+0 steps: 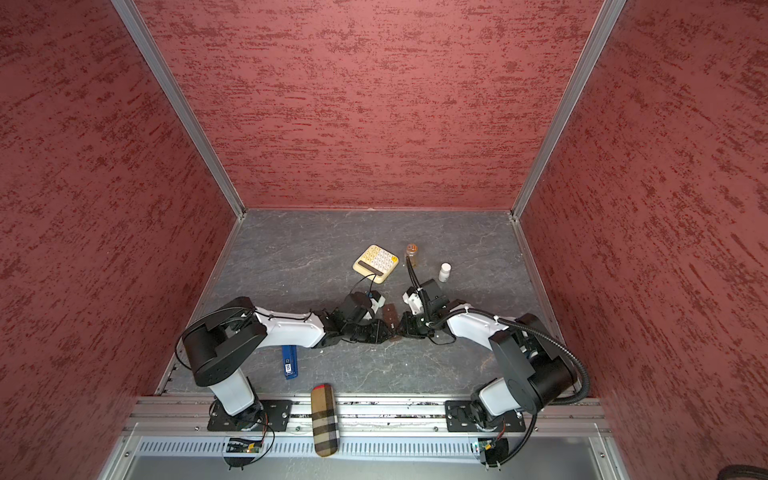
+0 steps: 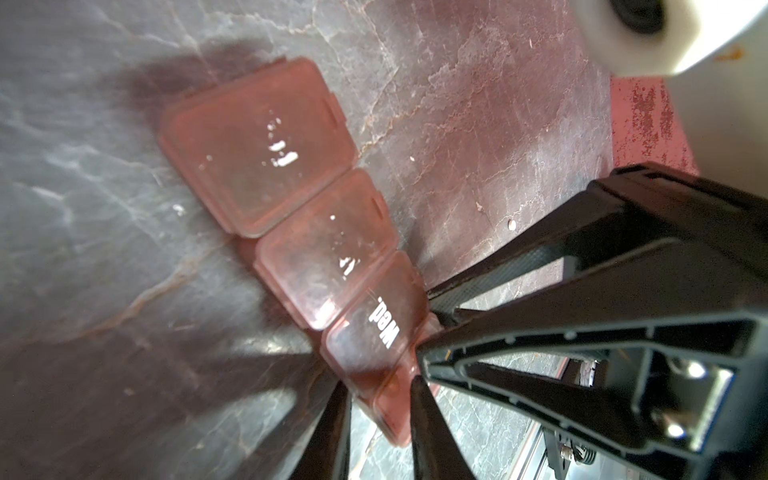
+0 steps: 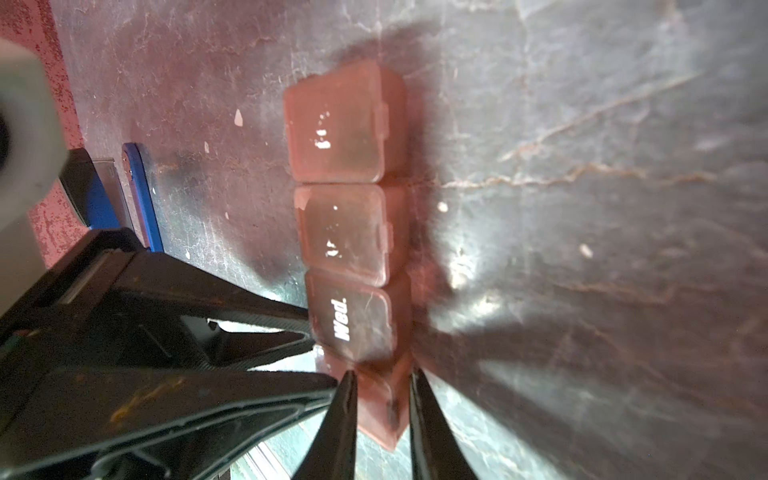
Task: Sort the pills into containers
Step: 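Hold both grippers pressed on the end compartment lid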
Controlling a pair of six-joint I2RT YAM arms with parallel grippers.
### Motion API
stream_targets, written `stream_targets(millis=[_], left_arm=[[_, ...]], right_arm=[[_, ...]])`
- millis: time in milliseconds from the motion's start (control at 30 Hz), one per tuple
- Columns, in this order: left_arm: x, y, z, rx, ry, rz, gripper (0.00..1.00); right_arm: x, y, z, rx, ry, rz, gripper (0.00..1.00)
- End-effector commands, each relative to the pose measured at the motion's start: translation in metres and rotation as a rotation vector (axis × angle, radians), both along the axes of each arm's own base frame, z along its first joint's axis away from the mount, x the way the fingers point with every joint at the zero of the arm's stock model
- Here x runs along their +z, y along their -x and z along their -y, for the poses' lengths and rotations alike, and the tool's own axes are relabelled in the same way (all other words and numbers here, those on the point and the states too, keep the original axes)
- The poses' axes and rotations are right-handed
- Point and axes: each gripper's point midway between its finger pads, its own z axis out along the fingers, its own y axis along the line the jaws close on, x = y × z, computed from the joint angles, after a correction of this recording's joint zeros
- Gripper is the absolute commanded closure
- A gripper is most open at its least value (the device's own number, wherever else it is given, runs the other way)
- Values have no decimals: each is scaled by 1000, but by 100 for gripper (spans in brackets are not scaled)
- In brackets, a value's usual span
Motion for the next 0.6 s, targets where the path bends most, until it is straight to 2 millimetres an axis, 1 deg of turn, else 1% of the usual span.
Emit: stream_targets(millis=[0,133,233,300,400,567], left_arm=[[-14,7,1,-21,-29,-33,74],[-15,7,2,-21,-26,-38,75],[-14,7,2,-19,-21,-43,76],[-14,8,3,-17,-14,-51,76],[-13,8,3,-17,-9,-55,77],[-14,11,4,-24,-7,-66,79]], right_arm=[[-12,15,-2,44,14,-44,79],[-14,18,-3,49,9,-61,78],[-17,23,-4,56,9,-79,73],[-20,26,-4,60,12,-88,71],[-25,29,-3,59,14,-98,73],[-26,32,-5,58,2,-106,75]])
